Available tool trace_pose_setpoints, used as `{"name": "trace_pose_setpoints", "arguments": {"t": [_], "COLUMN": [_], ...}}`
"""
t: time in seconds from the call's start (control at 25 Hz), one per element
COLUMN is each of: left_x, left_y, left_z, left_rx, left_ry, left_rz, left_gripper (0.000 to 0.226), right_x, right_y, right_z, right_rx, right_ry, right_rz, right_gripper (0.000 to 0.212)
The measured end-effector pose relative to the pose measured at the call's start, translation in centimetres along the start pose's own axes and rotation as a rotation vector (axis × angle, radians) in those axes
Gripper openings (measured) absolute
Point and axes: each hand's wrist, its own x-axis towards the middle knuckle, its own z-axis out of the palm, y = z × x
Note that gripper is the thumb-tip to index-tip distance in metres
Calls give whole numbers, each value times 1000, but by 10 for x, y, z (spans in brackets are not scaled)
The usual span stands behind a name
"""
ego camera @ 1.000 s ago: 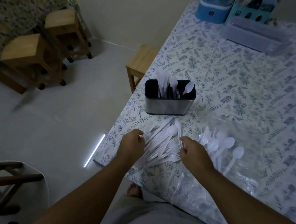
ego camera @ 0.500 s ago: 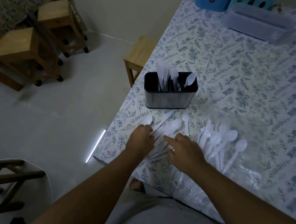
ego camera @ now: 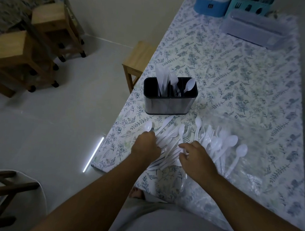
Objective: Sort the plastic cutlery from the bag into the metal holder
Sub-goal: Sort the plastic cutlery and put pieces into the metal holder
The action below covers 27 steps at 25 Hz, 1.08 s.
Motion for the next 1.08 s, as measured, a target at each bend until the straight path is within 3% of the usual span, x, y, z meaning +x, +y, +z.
{"name": "trace_pose_setpoints", "arguments": {"t": [0.24,0.64,0.88,1.08], "left_x": [2,-6,-9,-21], "left_y": [-1,-1,-11,-7], "left_z": [-9,-6,-18,-31], "left_rx": [-39,-88,-266,-467], "left_ry": [-83,-90,-54,30], "left_rz": [-47,-59,-153,-132], "left_gripper": [19,22,36,23], "right_x": [-4,-5,-3,-1], "right_y": [-12,-19,-28,-40], "right_z": [-3,-1,-6,-10], "right_rx": [76,166,285,549], "right_ry": [18,-34,-42,-73], "right_rz": [10,77,177,308], "right_gripper": [28,25,25,24]}}
